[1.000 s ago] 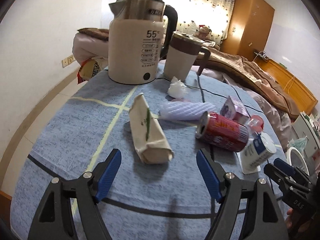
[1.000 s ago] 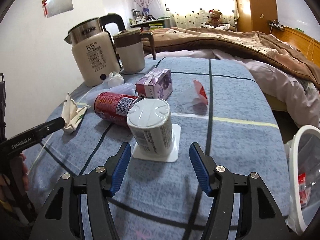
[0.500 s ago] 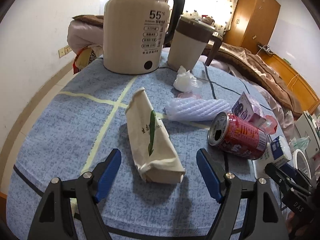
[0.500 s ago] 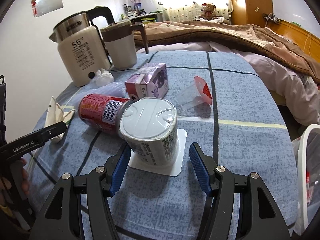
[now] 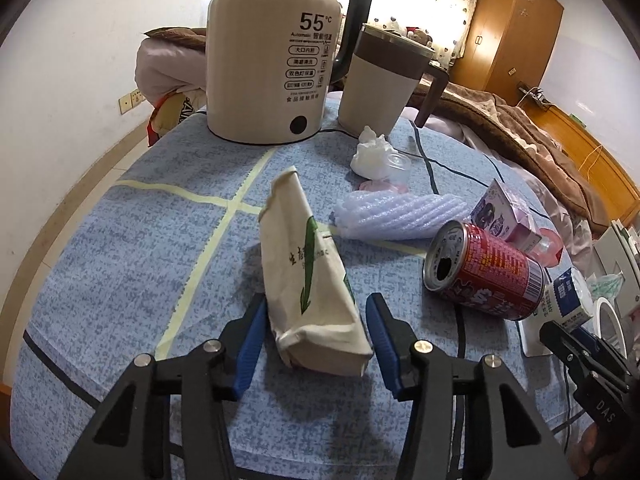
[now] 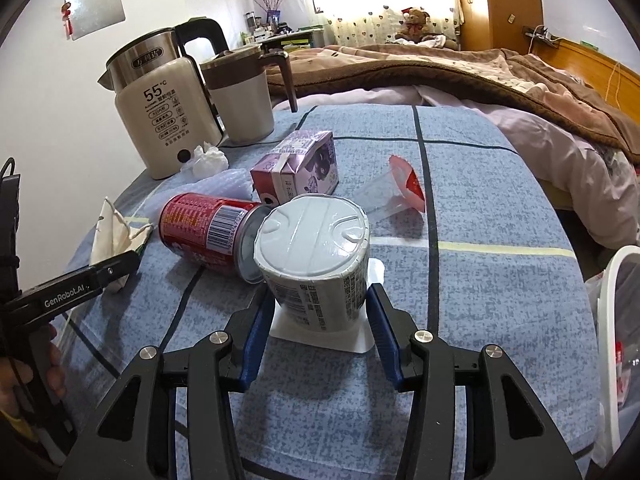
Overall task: Collect trash
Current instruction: 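Grasp the paper-wrapped packet with the left tool while the right tool grasps the white cup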
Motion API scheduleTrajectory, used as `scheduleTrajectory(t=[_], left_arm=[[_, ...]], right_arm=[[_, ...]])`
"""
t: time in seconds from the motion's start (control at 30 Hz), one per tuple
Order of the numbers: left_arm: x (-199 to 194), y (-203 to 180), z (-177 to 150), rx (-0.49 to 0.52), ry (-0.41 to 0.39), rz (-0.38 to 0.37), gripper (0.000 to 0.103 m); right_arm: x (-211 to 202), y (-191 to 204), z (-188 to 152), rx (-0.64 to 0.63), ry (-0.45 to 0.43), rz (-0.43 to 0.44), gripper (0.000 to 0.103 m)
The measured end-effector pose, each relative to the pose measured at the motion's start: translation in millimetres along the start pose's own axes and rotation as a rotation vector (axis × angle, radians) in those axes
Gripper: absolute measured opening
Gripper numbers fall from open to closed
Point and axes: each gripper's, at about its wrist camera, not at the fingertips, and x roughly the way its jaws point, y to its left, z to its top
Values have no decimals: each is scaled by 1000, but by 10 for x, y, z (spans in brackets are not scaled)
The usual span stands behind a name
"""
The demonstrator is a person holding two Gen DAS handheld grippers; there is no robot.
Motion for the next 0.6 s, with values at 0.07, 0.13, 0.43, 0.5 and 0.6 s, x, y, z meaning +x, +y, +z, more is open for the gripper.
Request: scheduleTrajectory(t=[0.07, 0.13, 0.43, 0.5, 0.6], left_arm=[[-23, -11, -16, 4, -1, -7, 49], [-65, -36, -39, 11, -9, -12, 49], [-262, -216, -150, 58, -38, -38, 49], [-288, -266, -178, 64, -40, -45, 49], [-359, -354, -222, 77, -49, -59, 49]], right_arm=[[-21, 2, -11, -3, -5, -2, 48], [-47, -2, -23, -1, -12, -1, 48], [-202, -80, -81, 32, -45, 7, 47], [-245, -91, -93, 36, -52, 7, 47], [-318, -126, -104, 46, -66, 6, 47]])
